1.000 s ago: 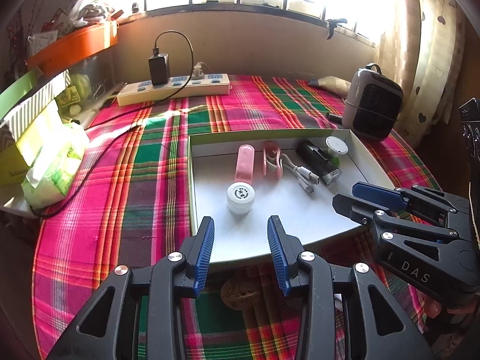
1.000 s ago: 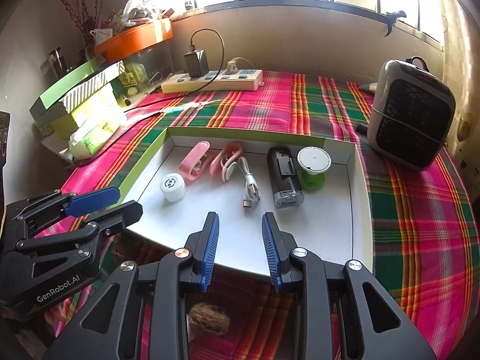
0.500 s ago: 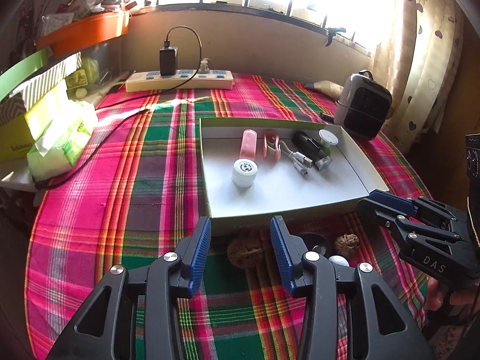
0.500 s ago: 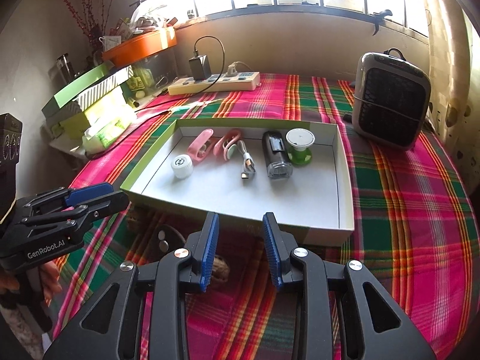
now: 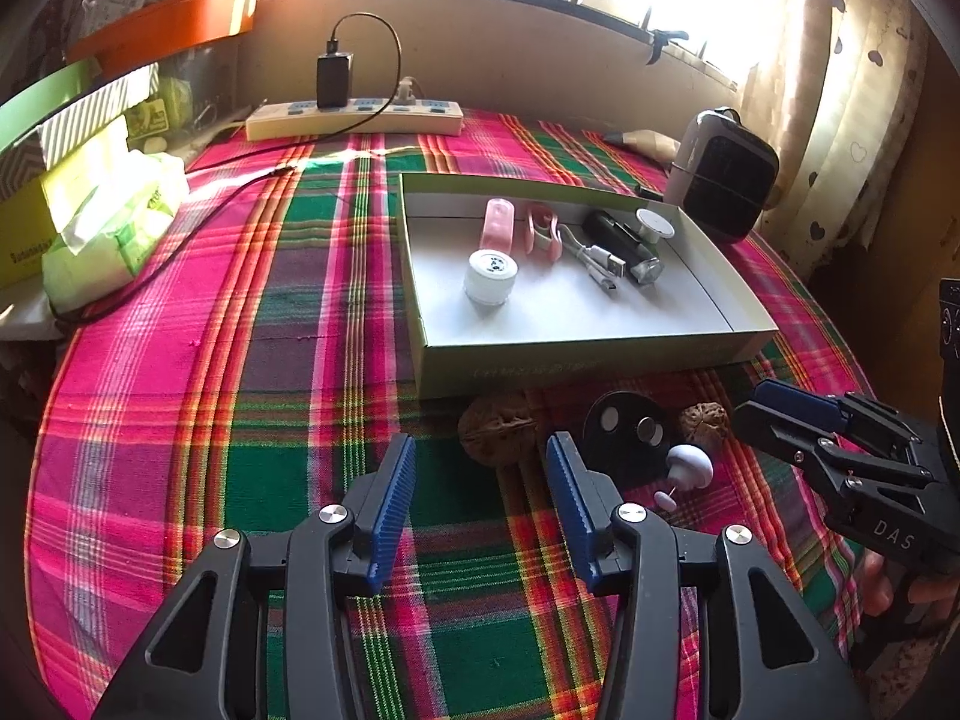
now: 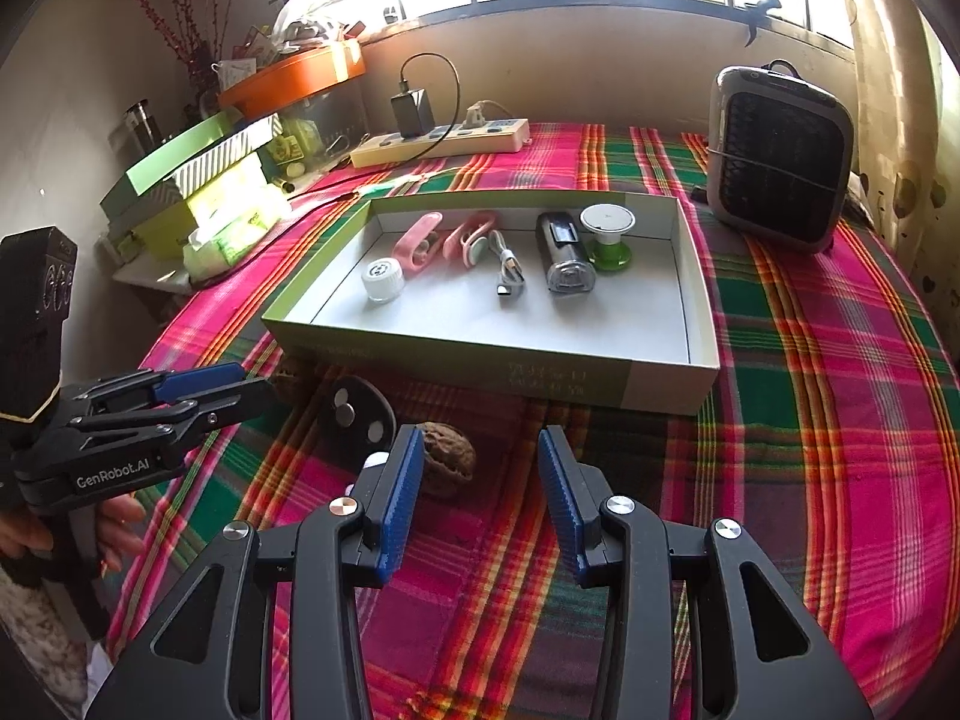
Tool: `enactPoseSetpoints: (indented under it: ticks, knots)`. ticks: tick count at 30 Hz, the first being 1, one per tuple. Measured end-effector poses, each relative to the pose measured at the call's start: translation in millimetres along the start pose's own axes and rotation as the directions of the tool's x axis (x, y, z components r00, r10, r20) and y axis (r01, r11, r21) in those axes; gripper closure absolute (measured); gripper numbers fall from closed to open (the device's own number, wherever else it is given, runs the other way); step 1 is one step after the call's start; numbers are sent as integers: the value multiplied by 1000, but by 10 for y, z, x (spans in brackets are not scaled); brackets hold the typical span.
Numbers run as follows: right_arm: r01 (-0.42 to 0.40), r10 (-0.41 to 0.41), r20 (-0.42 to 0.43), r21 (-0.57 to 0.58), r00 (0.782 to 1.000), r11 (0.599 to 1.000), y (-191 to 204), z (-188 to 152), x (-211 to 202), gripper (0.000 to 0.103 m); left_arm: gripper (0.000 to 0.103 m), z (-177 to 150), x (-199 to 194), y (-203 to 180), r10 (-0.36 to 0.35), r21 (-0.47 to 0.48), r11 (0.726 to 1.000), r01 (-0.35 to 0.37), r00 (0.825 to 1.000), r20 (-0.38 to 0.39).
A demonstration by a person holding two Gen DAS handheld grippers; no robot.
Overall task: Organize objects
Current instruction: 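Move right gripper to the brown walnut while left gripper approaches the black disc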
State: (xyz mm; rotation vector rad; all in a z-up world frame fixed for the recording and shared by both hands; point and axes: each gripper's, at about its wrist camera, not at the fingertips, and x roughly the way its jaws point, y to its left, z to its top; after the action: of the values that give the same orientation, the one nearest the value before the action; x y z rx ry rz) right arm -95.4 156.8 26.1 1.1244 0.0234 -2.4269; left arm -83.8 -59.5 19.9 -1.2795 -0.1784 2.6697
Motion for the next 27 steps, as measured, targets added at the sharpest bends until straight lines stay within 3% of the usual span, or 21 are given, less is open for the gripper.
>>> enactPoseSetpoints:
  ticks: [10,27]
  knots:
    - [-15,15,-29,-16,999,1000,51,-25,106,62,59,71,207,2,2,1,1000,-2,999,-35]
    - [-4,2,-67,-37,998,999,66,32,314,62,59,114,234,19,1,-6,1000,-1,1000,-31]
